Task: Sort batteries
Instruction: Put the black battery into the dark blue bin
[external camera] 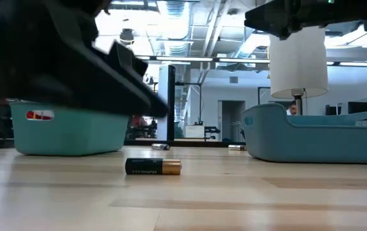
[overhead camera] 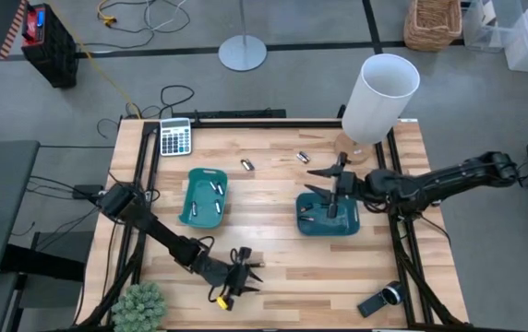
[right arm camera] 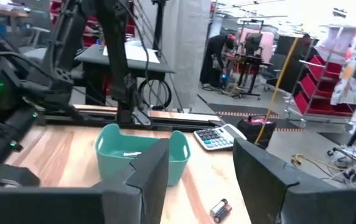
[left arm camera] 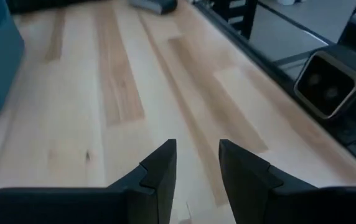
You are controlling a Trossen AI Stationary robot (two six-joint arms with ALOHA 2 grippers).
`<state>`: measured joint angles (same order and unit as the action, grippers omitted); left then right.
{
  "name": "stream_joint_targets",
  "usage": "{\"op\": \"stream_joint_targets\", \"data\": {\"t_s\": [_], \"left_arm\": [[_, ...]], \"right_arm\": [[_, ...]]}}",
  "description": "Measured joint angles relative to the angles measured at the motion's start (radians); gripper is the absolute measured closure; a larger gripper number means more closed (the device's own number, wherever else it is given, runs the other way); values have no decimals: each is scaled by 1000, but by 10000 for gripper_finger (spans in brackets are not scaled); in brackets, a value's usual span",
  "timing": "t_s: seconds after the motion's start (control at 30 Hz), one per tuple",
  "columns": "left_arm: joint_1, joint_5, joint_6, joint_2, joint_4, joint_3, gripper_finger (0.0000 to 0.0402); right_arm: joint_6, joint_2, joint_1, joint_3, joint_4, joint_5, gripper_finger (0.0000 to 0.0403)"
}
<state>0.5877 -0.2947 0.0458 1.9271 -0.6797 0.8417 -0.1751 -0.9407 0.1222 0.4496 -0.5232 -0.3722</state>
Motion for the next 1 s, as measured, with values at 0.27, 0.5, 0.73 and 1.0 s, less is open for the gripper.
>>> {"op": "stream_joint_targets", "data": {"t_s": [0.27,0.5,0.73,1.0], "left_arm": [[-34,-183,56,-41,175,0,285],[-76,-165,111,-42,221,1,258],[-77,-86,151,-44,268,2,187],[-86,-74,188,-44,340,2,173]], "right_arm": [[2,6,0,0,12,-1,210],[2,6,0,0,14,-1,210],[2,6,0,2,14,-1,210],[6,6,0,2,13,-1,210]]}}
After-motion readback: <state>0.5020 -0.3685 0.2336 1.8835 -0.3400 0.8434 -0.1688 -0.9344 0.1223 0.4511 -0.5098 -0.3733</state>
